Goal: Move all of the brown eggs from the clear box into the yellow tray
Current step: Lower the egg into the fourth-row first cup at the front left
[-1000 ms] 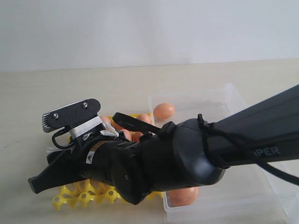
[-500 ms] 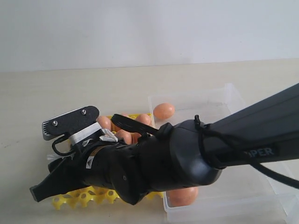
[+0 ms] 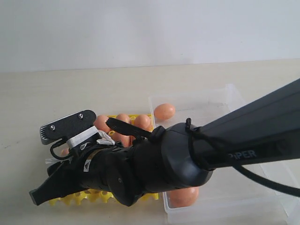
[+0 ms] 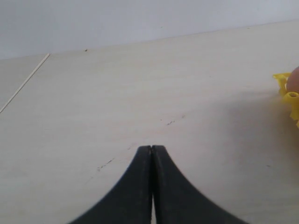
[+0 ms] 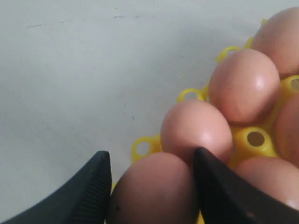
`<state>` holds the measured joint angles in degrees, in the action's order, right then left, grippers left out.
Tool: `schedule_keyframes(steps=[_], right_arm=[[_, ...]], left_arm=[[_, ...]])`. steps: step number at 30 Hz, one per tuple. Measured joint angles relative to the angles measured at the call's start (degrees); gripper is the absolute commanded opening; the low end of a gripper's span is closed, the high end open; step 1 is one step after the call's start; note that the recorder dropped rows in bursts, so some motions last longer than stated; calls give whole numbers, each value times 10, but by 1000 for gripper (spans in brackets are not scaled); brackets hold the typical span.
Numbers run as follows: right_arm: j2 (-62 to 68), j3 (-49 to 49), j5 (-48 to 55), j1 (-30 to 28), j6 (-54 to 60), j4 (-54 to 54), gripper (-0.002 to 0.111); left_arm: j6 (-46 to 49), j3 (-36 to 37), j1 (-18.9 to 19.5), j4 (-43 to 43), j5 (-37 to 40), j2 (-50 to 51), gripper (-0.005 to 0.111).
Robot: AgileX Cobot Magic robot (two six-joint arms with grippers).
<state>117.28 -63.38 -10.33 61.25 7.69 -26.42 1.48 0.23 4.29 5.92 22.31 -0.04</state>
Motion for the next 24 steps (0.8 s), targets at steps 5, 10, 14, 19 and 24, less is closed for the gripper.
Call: schedule_keyframes(steps=[5,10,14,19,24], right_arm=[[2,-2,-5,0,0,0,0],[2,-50,73,0,0,0,0],[2,-64,88,0,0,0,0],[2,-66,94,0,-52,70,0],[4,-77,95,0,-195,214,0]], left_arm=[[0,0,0,0,0,0,0],[0,0,0,0,0,0,0],[0,0,0,0,0,0,0],[0,0,0,0,0,0,0],[0,0,0,0,0,0,0]])
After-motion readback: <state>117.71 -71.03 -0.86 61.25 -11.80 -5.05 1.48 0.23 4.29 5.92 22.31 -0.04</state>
